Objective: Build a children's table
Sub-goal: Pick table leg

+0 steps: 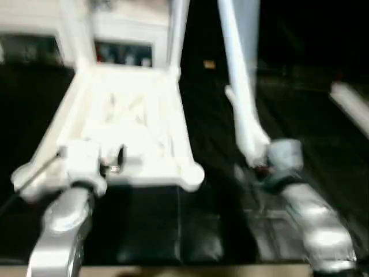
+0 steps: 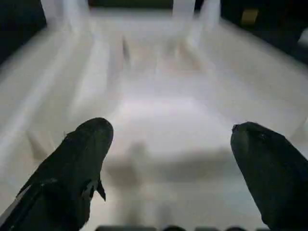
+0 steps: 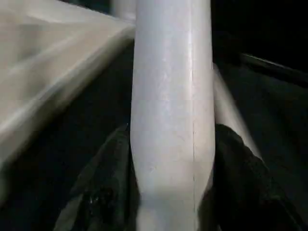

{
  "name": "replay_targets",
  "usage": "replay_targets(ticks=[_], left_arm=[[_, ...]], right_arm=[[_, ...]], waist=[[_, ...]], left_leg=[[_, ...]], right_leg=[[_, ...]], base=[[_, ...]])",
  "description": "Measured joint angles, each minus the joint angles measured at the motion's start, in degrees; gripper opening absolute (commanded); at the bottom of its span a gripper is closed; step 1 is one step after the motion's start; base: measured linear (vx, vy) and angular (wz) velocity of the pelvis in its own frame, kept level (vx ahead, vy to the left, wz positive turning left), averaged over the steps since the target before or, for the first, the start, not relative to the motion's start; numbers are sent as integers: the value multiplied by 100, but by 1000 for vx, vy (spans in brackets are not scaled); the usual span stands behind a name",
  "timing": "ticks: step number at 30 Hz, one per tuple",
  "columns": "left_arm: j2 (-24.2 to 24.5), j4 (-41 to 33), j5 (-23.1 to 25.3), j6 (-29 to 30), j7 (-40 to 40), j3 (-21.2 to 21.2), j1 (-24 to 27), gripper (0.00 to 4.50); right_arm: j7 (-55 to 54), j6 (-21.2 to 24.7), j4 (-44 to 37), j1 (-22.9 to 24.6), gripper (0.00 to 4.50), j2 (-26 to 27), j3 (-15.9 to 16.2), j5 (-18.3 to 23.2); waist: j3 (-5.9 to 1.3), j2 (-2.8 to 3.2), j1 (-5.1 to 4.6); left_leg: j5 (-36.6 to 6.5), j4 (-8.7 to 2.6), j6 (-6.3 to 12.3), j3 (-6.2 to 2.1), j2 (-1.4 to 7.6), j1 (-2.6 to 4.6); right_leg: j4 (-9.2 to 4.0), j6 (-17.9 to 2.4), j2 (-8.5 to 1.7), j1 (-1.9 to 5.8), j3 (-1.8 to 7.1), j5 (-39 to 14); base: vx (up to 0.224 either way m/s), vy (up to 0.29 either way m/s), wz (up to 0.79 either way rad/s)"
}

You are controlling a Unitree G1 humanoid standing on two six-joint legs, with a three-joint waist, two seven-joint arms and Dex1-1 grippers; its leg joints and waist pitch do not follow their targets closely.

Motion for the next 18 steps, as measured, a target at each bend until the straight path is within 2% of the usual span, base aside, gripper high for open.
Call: replay_targets(ticks=[5,10,18], left_arm=[[7,-1,2,42,34,-8,-48,450],[16,-1,2,42,39,0,-48,450],[15,-1,3,42,38,-3,-48,450]], right_arm=[[72,67,-15,-6,193,118,188,53],[72,77,-14,-7,193,115,188,53],[72,78,-14,-7,193,115,187,53]], waist=[[-26,-45,-76],[-35,-60,-48],[-36,-61,-58]], left_leg=[[-3,23,6,4,-10,-18],[-3,29,7,-3,-11,-18],[-3,29,6,-6,-9,-18]], right_leg=[[-63,18,-13,12,2,12],[-60,19,-14,16,-1,12],[-60,19,-14,14,-7,12]], base=[[0,0,0],[0,0,0],[0,0,0]])
